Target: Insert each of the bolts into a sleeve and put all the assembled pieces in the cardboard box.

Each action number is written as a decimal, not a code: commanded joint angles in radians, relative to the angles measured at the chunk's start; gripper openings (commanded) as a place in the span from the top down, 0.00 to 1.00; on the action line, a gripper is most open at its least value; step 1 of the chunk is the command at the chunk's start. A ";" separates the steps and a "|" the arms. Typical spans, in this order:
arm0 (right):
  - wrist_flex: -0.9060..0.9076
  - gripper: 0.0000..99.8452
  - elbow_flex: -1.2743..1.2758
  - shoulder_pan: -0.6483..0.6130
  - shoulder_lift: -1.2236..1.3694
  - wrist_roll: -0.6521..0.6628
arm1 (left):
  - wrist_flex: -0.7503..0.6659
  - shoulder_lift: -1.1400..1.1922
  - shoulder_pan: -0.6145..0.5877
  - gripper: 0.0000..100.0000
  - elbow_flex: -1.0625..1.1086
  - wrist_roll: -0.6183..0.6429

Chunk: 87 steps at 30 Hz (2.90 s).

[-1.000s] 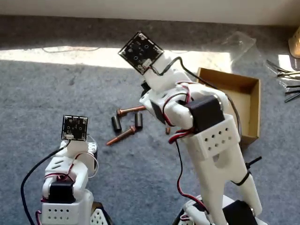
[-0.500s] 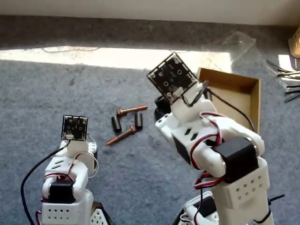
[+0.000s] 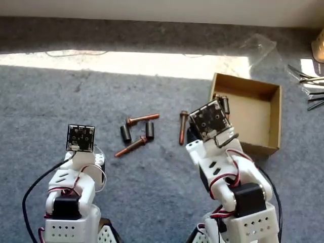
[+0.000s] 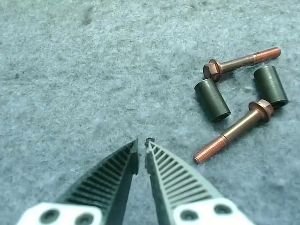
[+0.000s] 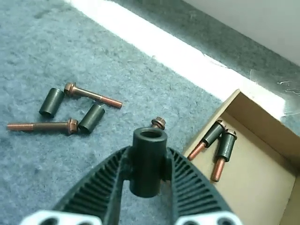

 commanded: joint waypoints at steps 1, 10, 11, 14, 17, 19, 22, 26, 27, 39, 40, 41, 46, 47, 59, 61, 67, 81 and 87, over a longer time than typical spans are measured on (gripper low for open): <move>-0.039 0.97 0.041 0.015 -0.085 -0.009 | -0.021 -0.012 -0.005 0.96 -0.005 -0.006; -0.209 0.97 0.197 0.053 -0.234 -0.160 | -0.166 -0.012 -0.005 0.96 0.073 -0.005; -0.228 0.97 0.223 0.051 -0.248 -0.161 | -0.189 -0.012 -0.005 0.96 0.084 -0.005; -0.291 0.97 0.302 0.051 -0.292 -0.163 | -0.204 -0.012 -0.005 0.96 0.090 -0.002; -0.374 0.97 0.403 0.050 -0.344 -0.176 | -0.206 -0.012 -0.005 0.96 0.088 -0.003; -0.435 0.97 0.481 0.051 -0.389 -0.222 | -0.207 -0.012 -0.005 0.96 0.088 -0.003; -0.513 0.97 0.598 0.051 -0.466 -0.252 | -0.226 -0.012 -0.005 0.96 0.082 -0.005; -0.550 0.97 0.707 0.051 -0.513 -0.252 | -0.238 -0.012 -0.005 0.96 0.050 -0.005; -0.550 0.97 0.722 0.051 -0.509 -0.252 | -0.236 -0.012 -0.005 0.96 0.041 -0.005; -0.588 0.97 0.745 0.053 -0.504 -0.253 | -0.236 -0.010 0.202 0.96 0.031 -0.288; -0.588 0.97 0.745 0.053 -0.504 -0.252 | -0.236 -0.010 0.228 0.96 0.031 -0.330; -0.588 0.97 0.745 0.053 -0.504 -0.252 | -0.236 -0.010 0.254 0.96 0.031 -0.368; -0.587 0.97 0.750 0.050 -0.504 -0.253 | -0.241 -0.010 0.308 0.96 0.028 -0.436; -0.587 0.97 0.765 0.048 -0.504 -0.253 | -0.242 -0.010 0.309 0.96 0.021 -0.436; -0.590 0.97 0.825 0.047 -0.504 -0.253 | -0.181 0.236 0.312 0.96 -0.251 -0.436; -0.590 0.97 0.825 0.047 -0.504 -0.253 | -0.183 0.383 0.312 0.96 -0.334 -0.436; -0.590 0.97 0.823 0.047 -0.504 -0.253 | -0.180 0.845 0.378 0.96 -0.565 -0.436; -0.588 0.97 0.823 0.047 -0.504 -0.250 | 0.084 1.696 0.449 0.96 -1.214 -0.433; -0.587 0.97 0.823 0.047 -0.504 -0.249 | 0.301 1.952 0.447 0.95 -1.494 -0.431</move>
